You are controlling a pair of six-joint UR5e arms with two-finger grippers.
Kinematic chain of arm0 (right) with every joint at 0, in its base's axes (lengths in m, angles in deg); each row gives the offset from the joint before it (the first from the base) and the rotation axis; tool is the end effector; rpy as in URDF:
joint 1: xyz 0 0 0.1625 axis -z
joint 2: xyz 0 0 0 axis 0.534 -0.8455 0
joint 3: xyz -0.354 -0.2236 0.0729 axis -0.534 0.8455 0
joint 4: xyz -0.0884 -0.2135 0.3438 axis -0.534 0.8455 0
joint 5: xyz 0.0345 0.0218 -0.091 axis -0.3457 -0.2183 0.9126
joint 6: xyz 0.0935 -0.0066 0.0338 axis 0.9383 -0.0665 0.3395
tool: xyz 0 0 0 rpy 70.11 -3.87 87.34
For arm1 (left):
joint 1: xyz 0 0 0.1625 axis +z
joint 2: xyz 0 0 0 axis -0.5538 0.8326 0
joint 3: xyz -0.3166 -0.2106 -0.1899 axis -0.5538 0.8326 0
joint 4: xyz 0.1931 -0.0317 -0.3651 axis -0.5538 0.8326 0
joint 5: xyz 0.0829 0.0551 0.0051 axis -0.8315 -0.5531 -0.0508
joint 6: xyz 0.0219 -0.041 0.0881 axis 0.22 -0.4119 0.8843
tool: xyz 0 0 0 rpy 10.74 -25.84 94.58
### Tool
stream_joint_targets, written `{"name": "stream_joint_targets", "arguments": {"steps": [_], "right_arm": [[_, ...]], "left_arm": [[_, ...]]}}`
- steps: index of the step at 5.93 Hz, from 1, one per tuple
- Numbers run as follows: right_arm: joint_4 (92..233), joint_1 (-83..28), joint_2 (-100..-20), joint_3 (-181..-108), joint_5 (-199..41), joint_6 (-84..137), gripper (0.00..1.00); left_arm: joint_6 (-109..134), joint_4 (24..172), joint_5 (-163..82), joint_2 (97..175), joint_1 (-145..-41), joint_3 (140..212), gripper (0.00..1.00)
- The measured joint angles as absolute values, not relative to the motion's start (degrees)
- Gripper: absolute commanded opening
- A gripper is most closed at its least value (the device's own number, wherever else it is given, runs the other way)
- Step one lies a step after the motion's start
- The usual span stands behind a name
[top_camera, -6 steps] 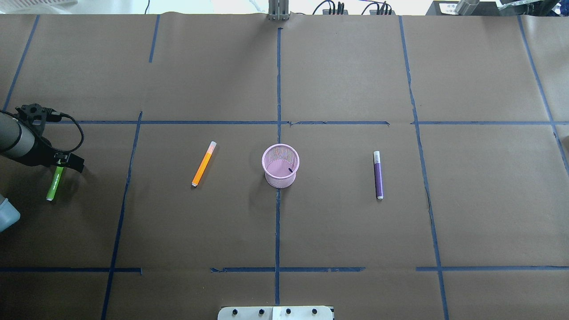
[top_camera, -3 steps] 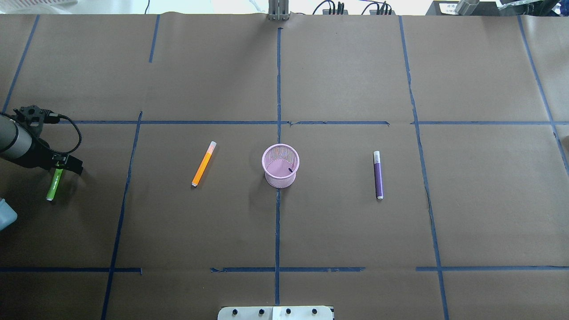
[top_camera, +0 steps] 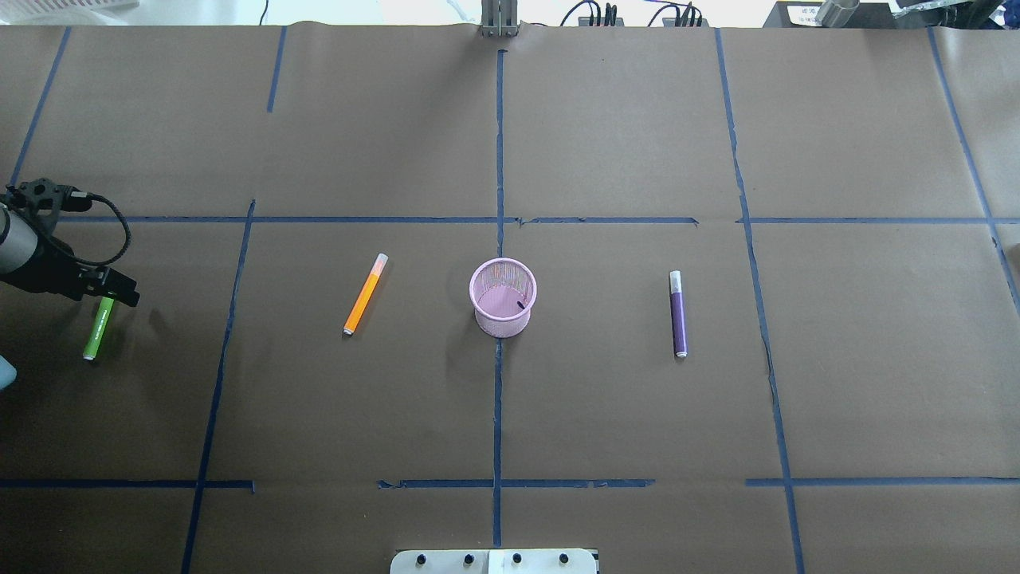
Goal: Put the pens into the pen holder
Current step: 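Close the left gripper on the green marker's cap end and lift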
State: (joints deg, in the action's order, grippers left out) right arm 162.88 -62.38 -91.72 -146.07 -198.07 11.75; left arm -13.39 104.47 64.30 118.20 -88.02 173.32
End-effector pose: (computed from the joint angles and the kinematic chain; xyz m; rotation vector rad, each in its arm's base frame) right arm 0.0879 -0.4034 0.6772 0.1133 -0.9034 0.0613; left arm 0.2495 -0.4753 0.5993 0.0548 0.8315 0.1009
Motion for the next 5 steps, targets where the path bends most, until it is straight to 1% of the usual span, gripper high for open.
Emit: {"name": "stream_joint_targets", "arguments": {"steps": [1, 5], "right_arm": [[162.9, -62.4, -91.7, -146.0, -198.1, 11.8, 1.0], [163.0, -62.4, -91.6, -145.8, -198.1, 11.8, 1.0]], "left_arm": [[-12.6, 104.4, 64.6, 118.2, -88.5, 173.1, 0.91], [-12.8, 104.1, 62.6, 118.8, -88.3, 172.5, 0.88]]}}
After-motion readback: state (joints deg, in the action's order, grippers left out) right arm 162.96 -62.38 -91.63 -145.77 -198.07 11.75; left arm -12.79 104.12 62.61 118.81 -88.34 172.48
